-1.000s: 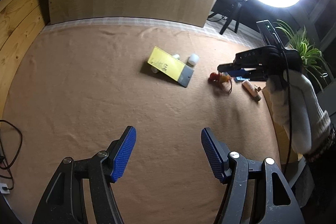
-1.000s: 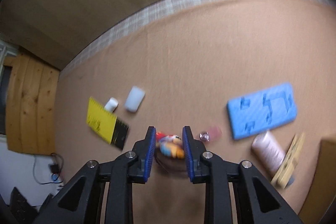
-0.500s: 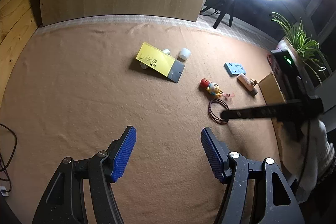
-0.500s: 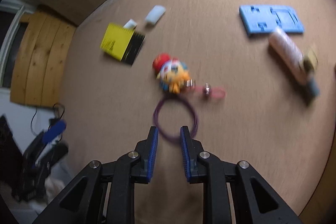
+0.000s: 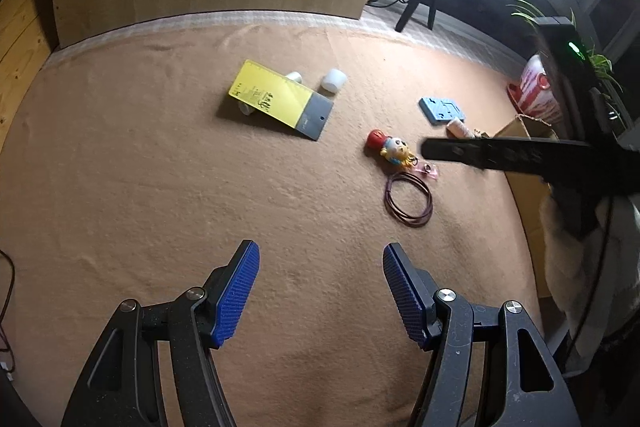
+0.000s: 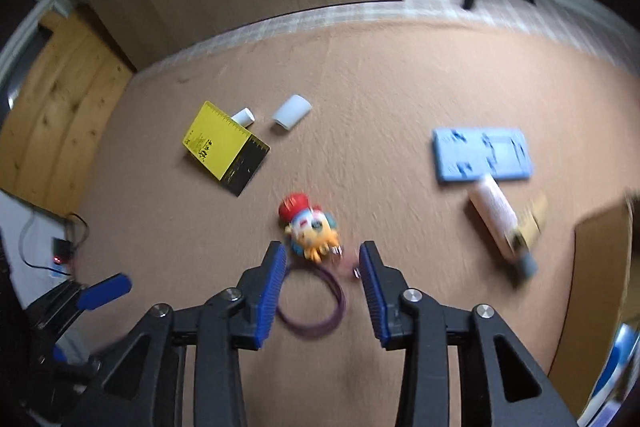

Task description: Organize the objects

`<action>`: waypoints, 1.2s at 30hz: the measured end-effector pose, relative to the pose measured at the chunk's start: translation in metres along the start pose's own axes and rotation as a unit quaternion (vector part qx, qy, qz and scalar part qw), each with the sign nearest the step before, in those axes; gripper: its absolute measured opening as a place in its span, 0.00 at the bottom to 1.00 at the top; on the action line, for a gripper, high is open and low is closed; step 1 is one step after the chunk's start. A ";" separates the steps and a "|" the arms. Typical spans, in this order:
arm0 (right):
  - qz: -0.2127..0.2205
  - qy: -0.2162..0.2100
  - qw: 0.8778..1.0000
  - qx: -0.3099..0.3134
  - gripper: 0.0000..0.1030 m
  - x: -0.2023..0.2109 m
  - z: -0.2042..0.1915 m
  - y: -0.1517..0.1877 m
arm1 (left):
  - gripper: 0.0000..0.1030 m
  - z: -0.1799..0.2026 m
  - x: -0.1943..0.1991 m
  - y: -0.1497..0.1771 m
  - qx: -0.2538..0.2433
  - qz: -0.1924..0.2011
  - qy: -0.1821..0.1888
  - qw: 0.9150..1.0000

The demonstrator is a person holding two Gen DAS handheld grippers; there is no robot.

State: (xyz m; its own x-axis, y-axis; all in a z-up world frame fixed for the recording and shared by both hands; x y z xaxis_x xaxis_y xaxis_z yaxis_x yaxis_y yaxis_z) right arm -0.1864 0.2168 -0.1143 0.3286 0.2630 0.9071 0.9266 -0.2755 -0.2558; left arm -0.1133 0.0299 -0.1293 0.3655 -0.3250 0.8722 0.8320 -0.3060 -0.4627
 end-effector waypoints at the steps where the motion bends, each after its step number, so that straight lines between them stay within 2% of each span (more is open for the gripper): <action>1: -0.004 0.005 1.000 0.008 0.37 -0.004 -0.003 -0.002 | 0.66 0.000 0.000 0.000 0.001 0.000 0.000 1.000; 8: -0.025 0.054 0.997 0.045 0.37 -0.030 -0.011 -0.009 | 0.66 -0.004 0.005 0.004 0.012 0.004 -0.003 1.000; 13: -0.031 0.045 0.998 0.035 0.36 -0.031 -0.007 -0.010 | 0.66 -0.006 0.002 0.005 0.017 0.002 -0.004 1.000; 17: -0.040 0.028 0.999 0.014 0.29 -0.029 0.004 -0.009 | 0.66 -0.001 -0.003 0.003 0.011 -0.001 0.000 1.000; 20: -0.038 0.027 0.999 0.004 0.27 -0.025 0.011 -0.007 | 0.66 0.005 -0.009 0.001 0.005 -0.005 0.005 1.000; 27: -0.027 0.028 0.999 -0.024 0.25 -0.011 0.037 0.002 | 0.66 0.018 -0.016 -0.003 -0.008 -0.009 0.013 1.000; 36: -0.020 0.008 0.996 -0.085 0.25 0.008 0.074 0.024 | 0.66 0.032 -0.030 -0.014 -0.028 -0.014 0.016 0.999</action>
State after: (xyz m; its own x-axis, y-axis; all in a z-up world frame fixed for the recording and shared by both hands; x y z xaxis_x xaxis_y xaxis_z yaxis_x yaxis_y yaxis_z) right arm -0.1474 0.2811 -0.1377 0.2884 0.2614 0.9211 0.8937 -0.4188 -0.1609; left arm -0.1228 0.0729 -0.1441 0.3280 -0.3444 0.8797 0.8165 -0.3649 -0.4473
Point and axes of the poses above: each gripper's, at about its wrist camera, not at the fingertips, and x roughly against the way its jaws point, z to its right, y to its underside, the point moved 3 cm from there along -x, roughly the way its jaws point, and after that the axes turned 12 degrees about -x, right-handed, at the moved point
